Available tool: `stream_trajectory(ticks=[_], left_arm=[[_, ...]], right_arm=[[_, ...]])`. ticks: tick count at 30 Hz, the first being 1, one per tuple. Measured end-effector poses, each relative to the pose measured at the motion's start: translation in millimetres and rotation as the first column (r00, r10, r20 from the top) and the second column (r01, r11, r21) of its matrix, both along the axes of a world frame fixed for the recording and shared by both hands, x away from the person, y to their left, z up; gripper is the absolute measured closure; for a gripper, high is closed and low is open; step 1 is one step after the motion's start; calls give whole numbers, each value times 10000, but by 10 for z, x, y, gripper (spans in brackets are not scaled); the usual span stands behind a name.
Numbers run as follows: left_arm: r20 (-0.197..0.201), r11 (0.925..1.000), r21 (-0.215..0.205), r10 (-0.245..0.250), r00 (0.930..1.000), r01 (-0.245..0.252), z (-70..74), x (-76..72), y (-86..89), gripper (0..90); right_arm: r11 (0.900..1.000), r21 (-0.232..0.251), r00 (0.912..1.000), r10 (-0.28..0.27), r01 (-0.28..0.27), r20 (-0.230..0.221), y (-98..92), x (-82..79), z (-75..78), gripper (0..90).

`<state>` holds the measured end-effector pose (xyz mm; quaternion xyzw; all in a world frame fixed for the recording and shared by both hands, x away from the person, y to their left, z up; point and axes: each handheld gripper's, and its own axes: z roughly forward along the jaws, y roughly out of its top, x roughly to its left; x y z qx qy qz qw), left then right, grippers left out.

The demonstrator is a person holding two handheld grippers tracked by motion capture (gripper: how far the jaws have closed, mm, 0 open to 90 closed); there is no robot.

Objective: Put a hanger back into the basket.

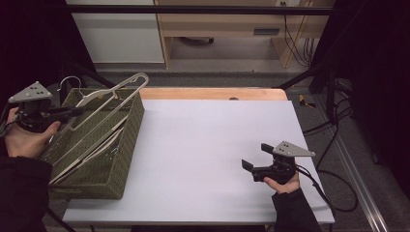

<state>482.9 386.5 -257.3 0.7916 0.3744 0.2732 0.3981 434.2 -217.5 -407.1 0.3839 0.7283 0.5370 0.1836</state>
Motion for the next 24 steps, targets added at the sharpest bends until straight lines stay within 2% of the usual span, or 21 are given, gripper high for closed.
stream_trajectory(ticks=[4, 11, 13, 19, 24], left_arm=[[-74, 9998, 123, 132, 9999, -132, -94, 4, 61, 859], [-224, 9975, 681, 226, 9995, -210, -230, -27, 163, 859], [-80, 9983, 542, 206, 9998, -201, -250, -44, 187, 859], [201, 9963, 801, 298, 9994, -313, -255, -48, 169, 859], [162, 9951, 842, 516, 9985, -528, -290, -3, 232, 859]], right_arm=[[10000, -8, 10000, -4, 4, -3, -1, 0, -1, 26], [10000, -22, 10000, -21, 21, -35, 3, 0, -4, 27], [10000, -1, 10000, -2, 2, -88, 6, -1, -4, 27], [10000, 2, 10000, 10, -10, -72, 6, -1, -4, 27], [10000, -61, 10000, 58, -58, -61, 6, 6, -12, 27]])
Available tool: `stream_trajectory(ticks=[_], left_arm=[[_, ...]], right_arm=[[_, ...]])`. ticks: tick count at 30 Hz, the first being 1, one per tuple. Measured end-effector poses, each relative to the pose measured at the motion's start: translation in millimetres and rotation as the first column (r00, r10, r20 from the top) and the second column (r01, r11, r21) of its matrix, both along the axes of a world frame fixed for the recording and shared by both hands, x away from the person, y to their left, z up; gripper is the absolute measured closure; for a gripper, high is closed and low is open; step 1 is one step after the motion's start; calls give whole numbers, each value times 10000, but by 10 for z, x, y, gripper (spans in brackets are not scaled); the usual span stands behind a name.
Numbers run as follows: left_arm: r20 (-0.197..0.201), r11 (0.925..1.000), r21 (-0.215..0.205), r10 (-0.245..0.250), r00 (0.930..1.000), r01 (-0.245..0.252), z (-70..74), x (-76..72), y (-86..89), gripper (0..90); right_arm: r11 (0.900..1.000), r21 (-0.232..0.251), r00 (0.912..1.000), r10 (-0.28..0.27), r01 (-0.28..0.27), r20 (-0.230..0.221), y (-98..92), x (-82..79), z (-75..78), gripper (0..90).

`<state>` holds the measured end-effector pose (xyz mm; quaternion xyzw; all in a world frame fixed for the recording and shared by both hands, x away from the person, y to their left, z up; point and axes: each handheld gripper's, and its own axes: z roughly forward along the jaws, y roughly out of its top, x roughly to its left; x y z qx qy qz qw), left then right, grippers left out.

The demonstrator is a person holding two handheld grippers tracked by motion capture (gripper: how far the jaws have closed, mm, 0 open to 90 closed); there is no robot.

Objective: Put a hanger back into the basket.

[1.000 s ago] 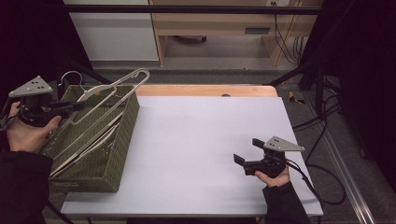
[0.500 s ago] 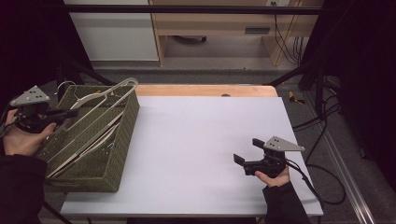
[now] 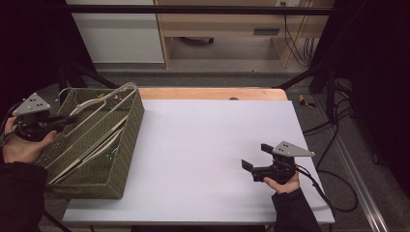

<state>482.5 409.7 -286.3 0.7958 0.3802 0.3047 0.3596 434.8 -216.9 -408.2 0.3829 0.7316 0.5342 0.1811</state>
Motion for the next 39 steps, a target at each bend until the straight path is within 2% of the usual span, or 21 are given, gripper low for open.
stream_trajectory(ticks=[8, 12, 15, 20, 23, 24, 30, 35, 36, 39], left_arm=[[-358, 9996, 49, 279, 9990, -278, -217, 56, 93, 859], [-433, 9997, 56, 240, 9988, -238, -334, 72, 52, 859], [-582, 9994, 269, 245, 9980, -229, -440, 93, 10, 859], [-871, 9990, 334, 330, 9957, -302, -643, 112, -3, 858], [-913, 9980, 477, 462, 9948, -420, -720, 108, -14, 856], [-939, 9980, 401, 527, 9942, -491, -738, 104, -16, 853], [-1518, 9990, 97, 452, 9874, -442, -809, 88, -22, 821], [-1948, 9993, 238, 314, 9803, -273, -844, 77, -105, 788], [-2014, 9996, 124, 288, 9791, -269, -859, 74, -123, 780], [-2421, 9994, 245, 295, 9698, -243, -901, 72, -166, 748]], right_arm=[[10000, -10, 10000, 19, -19, -4, 0, 3, -2, 27], [10000, 22, 10000, -12, 12, -47, 10, 2, -6, 28], [10000, 17, 10000, 28, -28, -27, 14, 6, -11, 28], [10000, 1, 10000, 37, -37, -23, 3, 1, -3, 29], [10000, 0, 10000, 14, -14, -29, 3, 1, -3, 29], [10000, -5, 10000, 43, -43, -28, 4, 2, -5, 30], [10000, 11, 10000, 30, -30, -26, 4, 0, -2, 31], [10000, 75, 10000, -19, 20, -39, 5, -6, 3, 31], [10000, 55, 10000, -16, 17, -38, 6, -6, 2, 32], [10000, 6, 10000, 44, -44, 7, 3, -2, -2, 32]])
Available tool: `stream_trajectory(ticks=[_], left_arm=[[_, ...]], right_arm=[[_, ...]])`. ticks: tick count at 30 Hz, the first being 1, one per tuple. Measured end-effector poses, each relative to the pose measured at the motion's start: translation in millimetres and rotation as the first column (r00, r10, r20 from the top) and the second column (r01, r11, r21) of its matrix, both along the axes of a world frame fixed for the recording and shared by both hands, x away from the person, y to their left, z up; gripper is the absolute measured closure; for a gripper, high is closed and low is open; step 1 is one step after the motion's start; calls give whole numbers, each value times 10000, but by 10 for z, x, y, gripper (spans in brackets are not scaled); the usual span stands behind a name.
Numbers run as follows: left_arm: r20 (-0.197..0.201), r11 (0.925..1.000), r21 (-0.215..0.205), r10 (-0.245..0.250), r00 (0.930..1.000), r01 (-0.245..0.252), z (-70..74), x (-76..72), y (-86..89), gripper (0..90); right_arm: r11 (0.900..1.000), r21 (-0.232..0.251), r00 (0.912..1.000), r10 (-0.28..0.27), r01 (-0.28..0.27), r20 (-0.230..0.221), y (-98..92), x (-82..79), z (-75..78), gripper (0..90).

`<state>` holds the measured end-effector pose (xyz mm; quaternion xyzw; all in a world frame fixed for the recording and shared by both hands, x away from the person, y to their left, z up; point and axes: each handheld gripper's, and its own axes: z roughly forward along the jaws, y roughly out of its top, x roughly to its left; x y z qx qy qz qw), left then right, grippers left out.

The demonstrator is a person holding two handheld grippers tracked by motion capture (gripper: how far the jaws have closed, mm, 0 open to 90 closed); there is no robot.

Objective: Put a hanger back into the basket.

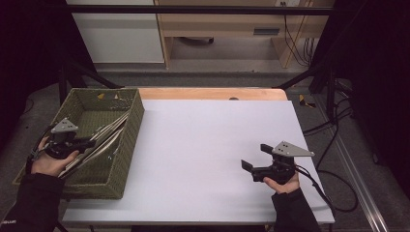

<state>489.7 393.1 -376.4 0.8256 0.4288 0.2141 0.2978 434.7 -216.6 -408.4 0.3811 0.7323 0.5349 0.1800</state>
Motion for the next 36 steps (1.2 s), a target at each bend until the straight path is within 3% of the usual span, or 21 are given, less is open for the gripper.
stream_trajectory(ticks=[1, 3, 7, 9, 12, 15, 20, 27, 32, 36], left_arm=[[-195, 10000, 74, -8, 9998, 9, -17, -3, -6, 740], [-347, 9999, -168, -28, 9994, 22, -37, -13, -1, 726], [-337, 9987, -518, -19, 9994, 2, -14, -59, 5, 710], [-313, 9992, -401, -83, 9995, 71, 6, -82, 9, 691], [67, 9974, -717, 37, 10000, -32, 49, -133, 5, 663], [639, 9912, -1321, 68, 9979, 17, 141, -203, -17, 612], [1728, 9685, -2434, -95, 9849, 521, 312, -350, -149, 468], [2822, 9373, -3193, -468, 9582, 1398, 450, -528, -444, 269], [3295, 9189, -3403, -823, 9406, 1996, 466, -631, -693, 161], [3318, 8963, -3804, -979, 9383, 2280, 428, -682, -871, 62]], right_arm=[[10000, -6, 10000, 2, -2, 11, 1, 1, -1, 32], [10000, 5, 10000, -11, 11, -17, 4, 0, -2, 32], [10000, 3, 10000, -19, 19, -38, 8, 1, -5, 32], [10000, 50, 10000, -38, 38, -33, 14, 0, -5, 32], [10000, 38, 10000, -41, 41, -10, 4, -3, 2, 32], [9999, 73, 10000, -74, 74, 33, -9, -8, 15, 32], [9998, 166, 9999, -73, 72, 105, -32, -20, 36, 31], [9995, 281, 9997, -144, 139, 197, -54, -31, 61, 30], [9995, 305, 9996, -38, 29, 283, -82, -40, 78, 30], [9993, 363, 9994, -108, 96, 325, -89, -46, 89, 28]])
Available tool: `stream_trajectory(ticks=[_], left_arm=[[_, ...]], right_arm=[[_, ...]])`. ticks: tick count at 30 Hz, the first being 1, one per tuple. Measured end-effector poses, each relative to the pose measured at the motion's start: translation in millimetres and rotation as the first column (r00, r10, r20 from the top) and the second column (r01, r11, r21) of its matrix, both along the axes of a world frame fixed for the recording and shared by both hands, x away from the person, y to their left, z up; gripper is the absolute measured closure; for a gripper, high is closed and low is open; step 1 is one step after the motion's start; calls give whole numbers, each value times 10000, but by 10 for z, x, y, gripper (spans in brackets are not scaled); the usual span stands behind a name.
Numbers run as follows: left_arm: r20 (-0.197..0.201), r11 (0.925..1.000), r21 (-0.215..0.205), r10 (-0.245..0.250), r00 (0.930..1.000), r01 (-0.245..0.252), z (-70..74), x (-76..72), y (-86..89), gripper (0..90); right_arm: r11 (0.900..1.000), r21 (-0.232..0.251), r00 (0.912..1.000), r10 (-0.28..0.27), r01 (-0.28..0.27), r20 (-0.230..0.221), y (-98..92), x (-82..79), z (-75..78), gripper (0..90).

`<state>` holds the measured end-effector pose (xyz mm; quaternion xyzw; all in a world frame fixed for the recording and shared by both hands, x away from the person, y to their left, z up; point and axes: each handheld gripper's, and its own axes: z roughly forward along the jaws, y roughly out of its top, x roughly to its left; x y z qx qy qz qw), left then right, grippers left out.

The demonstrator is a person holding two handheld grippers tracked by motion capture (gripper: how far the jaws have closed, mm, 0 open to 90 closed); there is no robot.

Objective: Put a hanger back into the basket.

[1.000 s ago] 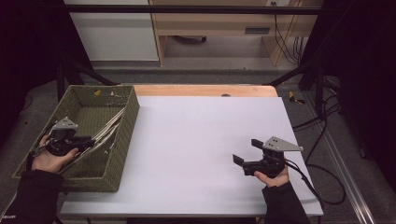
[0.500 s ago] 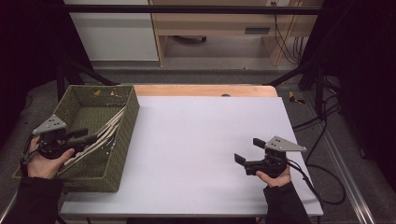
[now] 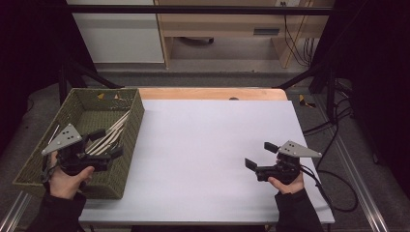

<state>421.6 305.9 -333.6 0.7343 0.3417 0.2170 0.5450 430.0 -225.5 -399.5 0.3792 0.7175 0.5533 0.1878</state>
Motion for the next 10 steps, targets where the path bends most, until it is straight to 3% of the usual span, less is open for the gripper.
stream_trajectory(ticks=[10], left_arm=[[156, 9988, 219, -450, 9989, 446, -204, -34, -252, 24]], right_arm=[[9998, 144, 9998, 104, -106, 147, -46, -33, 41, 21]])
